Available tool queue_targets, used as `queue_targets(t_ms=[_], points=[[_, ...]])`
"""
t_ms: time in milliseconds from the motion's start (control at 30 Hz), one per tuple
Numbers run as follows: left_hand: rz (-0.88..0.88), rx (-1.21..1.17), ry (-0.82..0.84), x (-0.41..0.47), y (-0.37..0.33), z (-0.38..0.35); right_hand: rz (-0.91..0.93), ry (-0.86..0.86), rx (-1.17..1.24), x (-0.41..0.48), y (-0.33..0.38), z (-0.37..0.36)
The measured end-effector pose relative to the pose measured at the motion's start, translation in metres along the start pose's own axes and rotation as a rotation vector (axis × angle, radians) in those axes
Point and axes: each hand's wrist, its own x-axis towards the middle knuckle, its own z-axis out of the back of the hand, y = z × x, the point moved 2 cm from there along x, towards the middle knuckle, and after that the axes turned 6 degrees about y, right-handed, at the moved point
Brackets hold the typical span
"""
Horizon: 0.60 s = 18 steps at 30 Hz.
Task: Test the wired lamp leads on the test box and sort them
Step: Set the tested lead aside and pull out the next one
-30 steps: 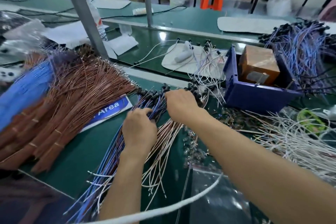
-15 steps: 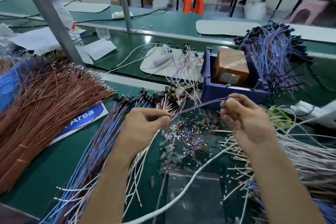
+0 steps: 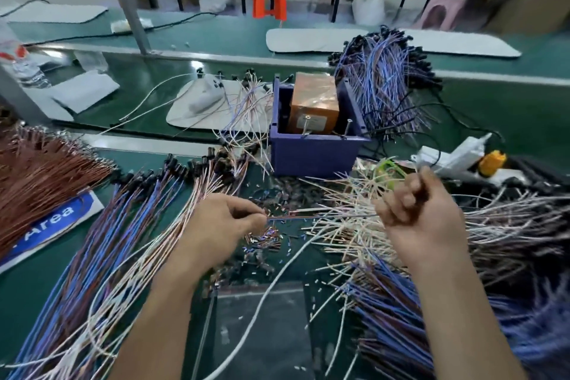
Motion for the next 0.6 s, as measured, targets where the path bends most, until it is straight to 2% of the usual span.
queue_targets(t_ms=[67,100,167,233,333,433,600], points=[[0.052,0.209,-0.131,-0.002,-0.006,0.002,0.030,0.022,-0.369,-0.006,-0.001,0.004],[0.023,0.210,-0.140,-0.002,-0.013,-0.003,0.043,0.081,-0.613,-0.009,-0.003,0.002],[-0.110,0.083,-0.028,0.000,-0.029,-0.018,0.056,0.270,-1.034,-0.018,-0.013,-0.014],[-0.228,0.007,0.070,-0.001,-0.044,-0.030,0.058,0.347,-1.239,-0.026,-0.025,-0.027],[-0.307,-0.035,0.119,0.000,-0.055,-0.032,0.096,0.281,-1.340,-0.032,-0.027,-0.033],[-0.299,-0.115,0.109,0.000,-0.056,-0.028,0.049,0.369,-1.288,-0.035,-0.021,-0.033],[-0.308,-0.496,0.085,-0.001,-0.047,-0.022,0.093,0.330,-1.088,-0.033,-0.014,-0.030]])
